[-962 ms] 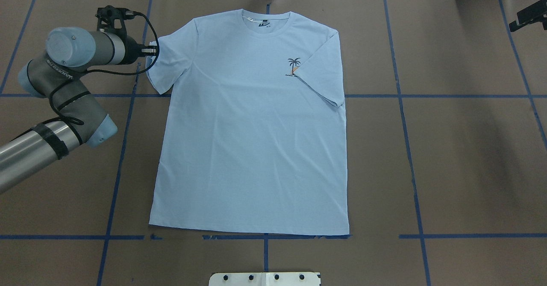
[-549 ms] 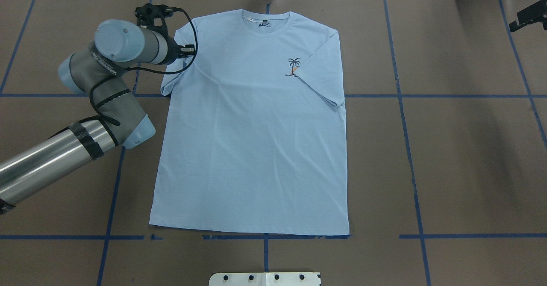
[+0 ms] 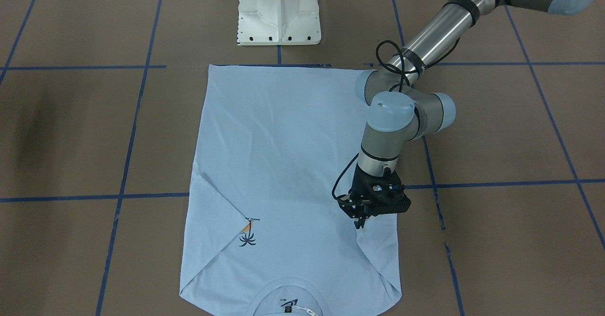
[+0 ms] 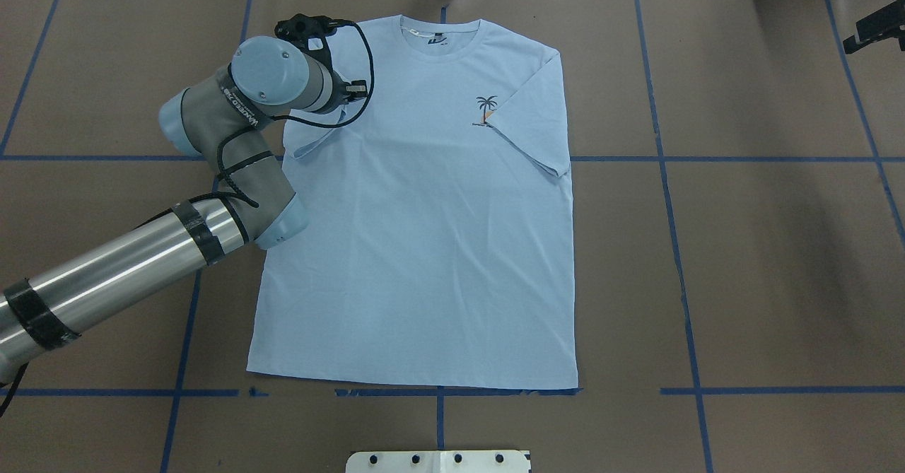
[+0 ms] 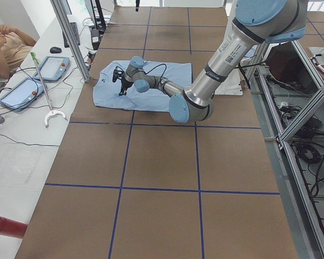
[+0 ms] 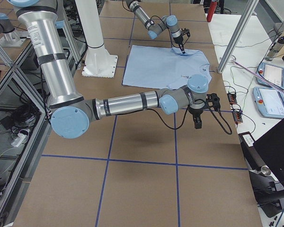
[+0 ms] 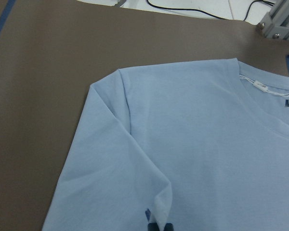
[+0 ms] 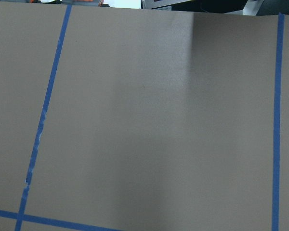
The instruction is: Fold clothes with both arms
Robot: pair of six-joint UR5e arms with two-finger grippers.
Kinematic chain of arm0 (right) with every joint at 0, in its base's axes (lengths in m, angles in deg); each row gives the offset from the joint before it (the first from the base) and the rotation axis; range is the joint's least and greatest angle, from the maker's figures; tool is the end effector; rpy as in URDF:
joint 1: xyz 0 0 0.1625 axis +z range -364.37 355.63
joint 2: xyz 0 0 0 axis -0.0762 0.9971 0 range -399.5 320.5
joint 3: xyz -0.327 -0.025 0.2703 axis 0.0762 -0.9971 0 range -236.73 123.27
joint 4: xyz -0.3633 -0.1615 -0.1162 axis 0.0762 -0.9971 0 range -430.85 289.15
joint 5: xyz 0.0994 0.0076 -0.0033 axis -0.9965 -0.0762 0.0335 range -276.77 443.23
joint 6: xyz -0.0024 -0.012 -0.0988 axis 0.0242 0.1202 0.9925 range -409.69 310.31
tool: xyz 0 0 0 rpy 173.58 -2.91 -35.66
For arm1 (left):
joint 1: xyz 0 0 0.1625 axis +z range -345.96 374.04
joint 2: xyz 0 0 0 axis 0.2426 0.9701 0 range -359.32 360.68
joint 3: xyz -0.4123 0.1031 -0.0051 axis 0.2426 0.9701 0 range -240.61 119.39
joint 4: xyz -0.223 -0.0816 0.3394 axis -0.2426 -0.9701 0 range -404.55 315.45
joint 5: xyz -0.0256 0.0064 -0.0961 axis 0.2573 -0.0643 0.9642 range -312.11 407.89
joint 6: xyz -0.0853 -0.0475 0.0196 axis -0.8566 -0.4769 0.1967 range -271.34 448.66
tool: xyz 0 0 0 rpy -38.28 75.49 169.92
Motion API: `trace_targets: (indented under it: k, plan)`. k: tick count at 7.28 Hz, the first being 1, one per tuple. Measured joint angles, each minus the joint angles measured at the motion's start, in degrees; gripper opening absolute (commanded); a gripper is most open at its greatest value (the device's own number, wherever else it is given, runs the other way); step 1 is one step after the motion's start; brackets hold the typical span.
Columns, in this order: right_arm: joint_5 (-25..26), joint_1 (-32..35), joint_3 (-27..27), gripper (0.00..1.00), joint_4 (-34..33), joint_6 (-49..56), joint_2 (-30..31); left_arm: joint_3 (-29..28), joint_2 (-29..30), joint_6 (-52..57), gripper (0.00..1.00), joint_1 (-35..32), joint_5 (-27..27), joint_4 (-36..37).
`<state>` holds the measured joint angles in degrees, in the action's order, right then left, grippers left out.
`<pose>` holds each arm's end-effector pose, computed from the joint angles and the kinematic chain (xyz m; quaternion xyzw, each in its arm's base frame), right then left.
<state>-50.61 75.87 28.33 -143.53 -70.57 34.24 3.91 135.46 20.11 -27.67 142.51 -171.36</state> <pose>-0.0425 -0.6274 0.5087 0.1257 -0.4094 -0.0048 0.9036 0.5195 -0.6308 0.3073 0.2158 0.4190 -0.1365 0.8713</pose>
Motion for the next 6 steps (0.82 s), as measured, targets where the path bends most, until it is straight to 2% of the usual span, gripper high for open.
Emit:
trace_targets:
  k: [3, 6]
  plan:
    - [-0.02, 0.0, 0.05, 1.0, 0.04, -0.04, -0.05, 1.42, 0.35, 0.95, 1.0, 0.05, 0.01, 0.22]
    - [-0.04, -0.06, 0.65, 1.0, 0.04, -0.3, -0.07, 6.41, -0.13, 1.95, 1.0, 0.09, 0.39, 3.87]
